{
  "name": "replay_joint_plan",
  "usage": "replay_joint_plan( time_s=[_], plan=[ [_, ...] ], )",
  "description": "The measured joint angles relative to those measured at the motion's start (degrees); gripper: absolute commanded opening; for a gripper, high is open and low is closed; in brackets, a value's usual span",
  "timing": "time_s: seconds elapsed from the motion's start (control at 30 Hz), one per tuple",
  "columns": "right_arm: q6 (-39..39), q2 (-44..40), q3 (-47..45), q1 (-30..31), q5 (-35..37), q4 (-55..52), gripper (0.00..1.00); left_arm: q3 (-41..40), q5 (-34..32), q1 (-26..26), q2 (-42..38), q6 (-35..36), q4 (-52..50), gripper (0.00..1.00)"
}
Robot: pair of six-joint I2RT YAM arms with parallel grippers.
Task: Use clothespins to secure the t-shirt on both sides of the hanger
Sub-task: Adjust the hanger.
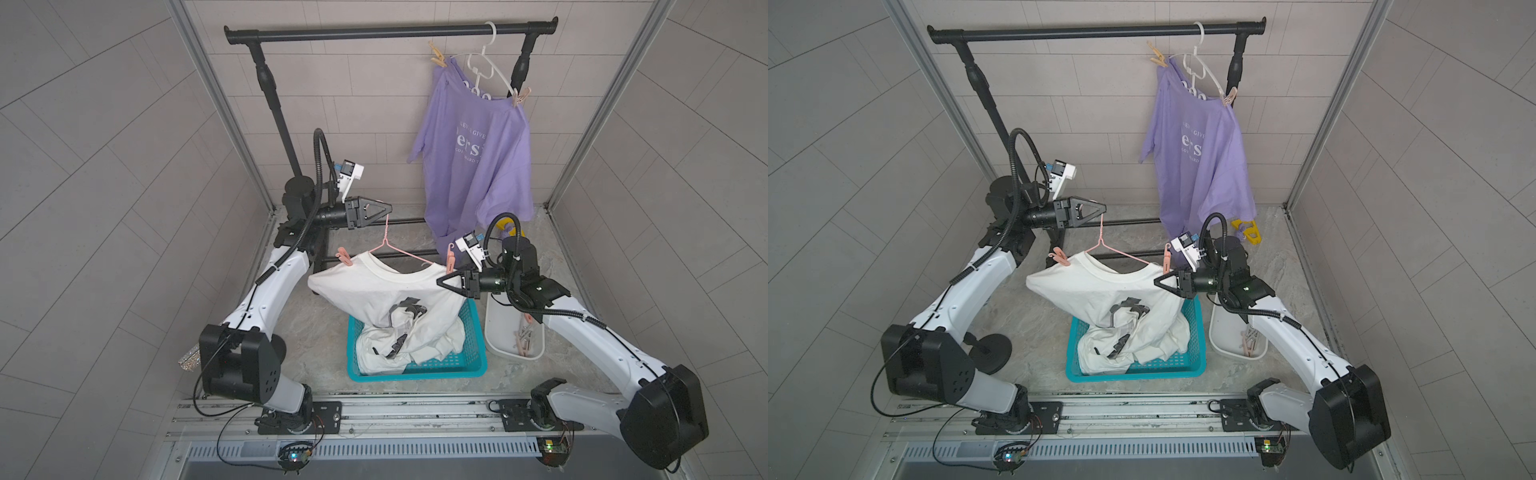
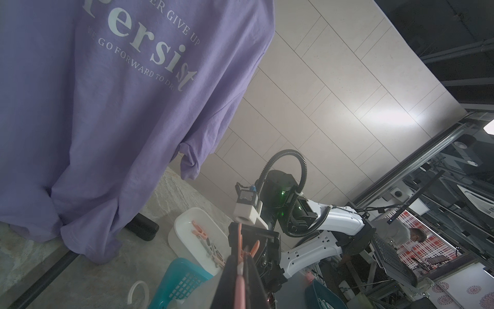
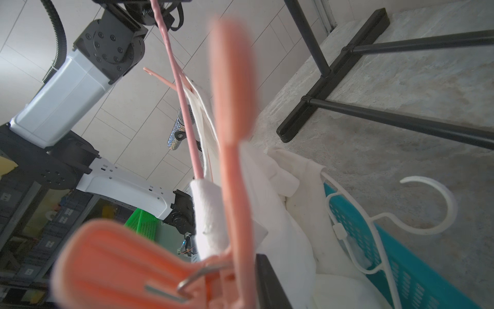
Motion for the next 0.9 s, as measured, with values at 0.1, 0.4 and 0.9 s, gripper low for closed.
replay_joint_plan(
  time_s=[0.1,0.4,0.9],
  plan=[
    [-0.02,0.0,0.0,0.0,-0.9,0.13,0.06,0.13,-0.52,0.0,0.0,1.33,-1.01,0.01],
    [0.13,0.37,0.0,0.26,-0.96,0.31,0.0,4.48,-4.31,0.11,-0.22,16.06,-19.74,0.43],
    [-2.25,-1.68,1.84,0.26,7.87,-5.99,0.0,5.7,-14.95,0.11,-2.32,26.58,-34.36,0.87]
  ],
)
